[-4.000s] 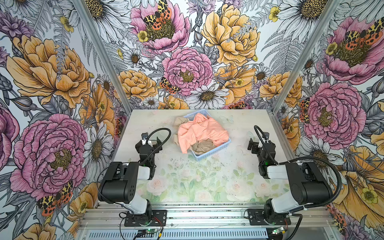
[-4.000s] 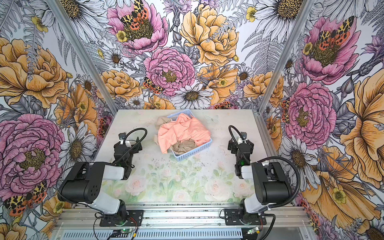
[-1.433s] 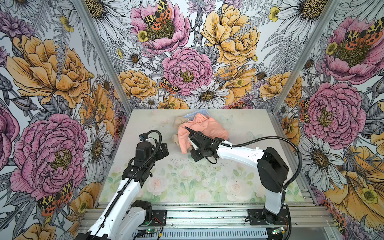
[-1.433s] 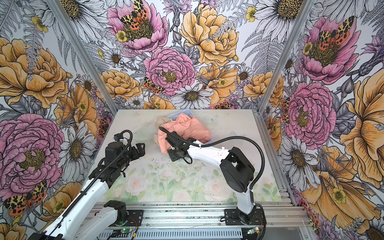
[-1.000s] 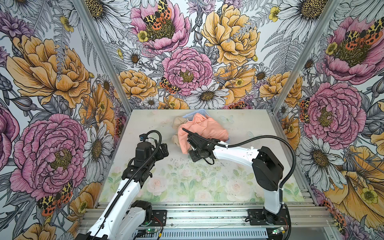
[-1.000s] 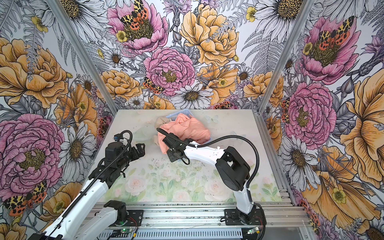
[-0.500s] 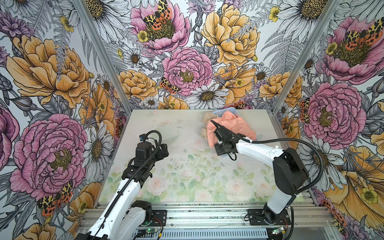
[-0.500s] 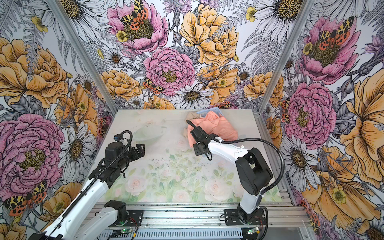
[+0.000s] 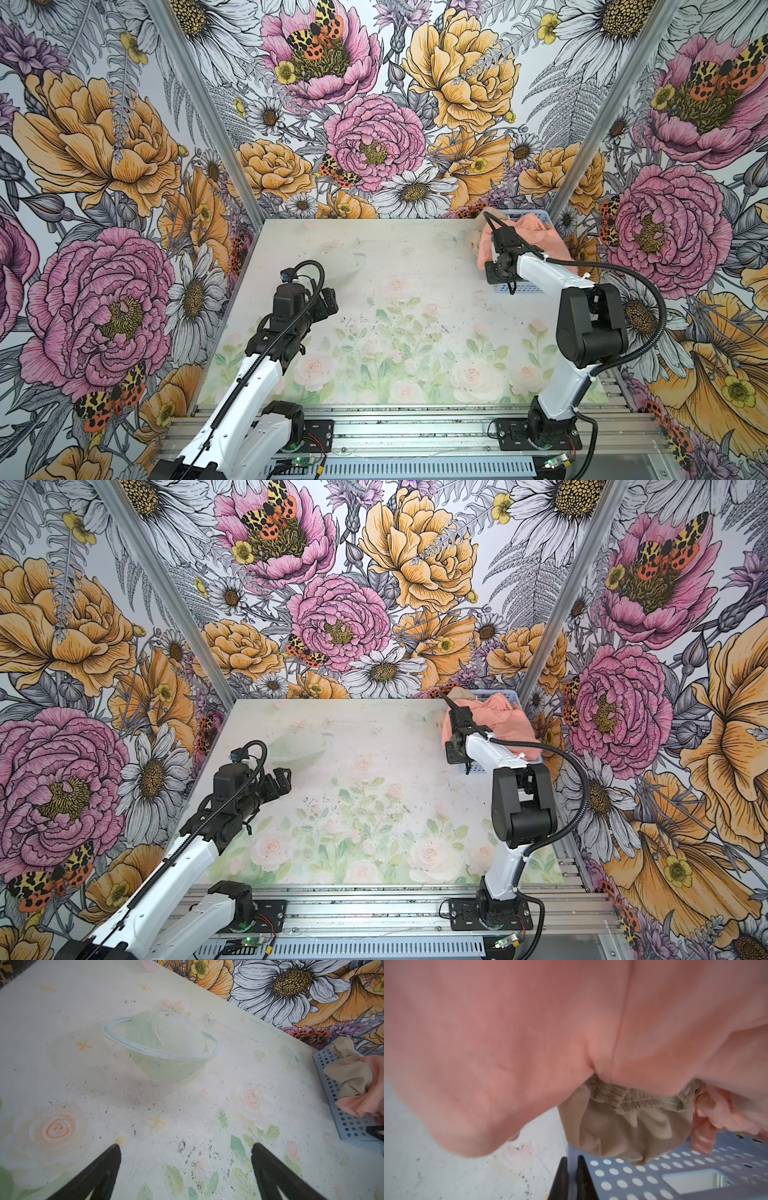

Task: Fold and stack the mixed laundry pile
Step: 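Reach the right gripper into the blue basket and grasp the pink shirt, then lift the pink shirt out of the basket and drop it on the table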

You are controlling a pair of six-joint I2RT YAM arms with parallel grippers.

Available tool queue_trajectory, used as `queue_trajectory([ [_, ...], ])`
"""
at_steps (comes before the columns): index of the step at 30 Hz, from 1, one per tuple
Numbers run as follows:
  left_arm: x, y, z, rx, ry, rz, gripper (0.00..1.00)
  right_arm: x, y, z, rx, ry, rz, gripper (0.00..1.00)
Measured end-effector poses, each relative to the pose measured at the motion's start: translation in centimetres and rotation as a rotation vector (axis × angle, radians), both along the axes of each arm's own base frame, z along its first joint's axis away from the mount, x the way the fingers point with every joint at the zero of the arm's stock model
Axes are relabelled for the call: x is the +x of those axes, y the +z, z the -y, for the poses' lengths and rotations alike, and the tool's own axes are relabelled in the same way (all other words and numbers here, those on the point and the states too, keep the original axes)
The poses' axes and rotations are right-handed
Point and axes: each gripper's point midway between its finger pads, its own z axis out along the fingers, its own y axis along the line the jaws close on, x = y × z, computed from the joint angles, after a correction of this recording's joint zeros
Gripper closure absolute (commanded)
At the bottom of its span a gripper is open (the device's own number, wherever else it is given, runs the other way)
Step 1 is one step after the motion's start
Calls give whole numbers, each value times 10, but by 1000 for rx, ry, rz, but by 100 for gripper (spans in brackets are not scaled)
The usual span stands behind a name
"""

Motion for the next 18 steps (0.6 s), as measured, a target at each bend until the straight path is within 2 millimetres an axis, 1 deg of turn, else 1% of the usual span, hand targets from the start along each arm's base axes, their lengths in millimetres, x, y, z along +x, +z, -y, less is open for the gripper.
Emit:
queue_trajectory([
  [2,0,0,0,-1,0,0,1,7,0,8,-18,0,1,100],
  [4,0,0,0,0,0,0,1,10,0,11,-32,10,0,100],
  [14,0,0,0,0,1,-2,1,16,-1,16,-85,48,-10,100],
  [15,0,-1,0,0,0,-2,1,16,-1,17,-92,47,-10,96],
  [17,0,-1,0,0,0,-2,1,16,-1,19,-100,43,-10,74],
  [18,0,-1,0,0,1,-2,1,15,-1,19,-100,44,-11,66],
])
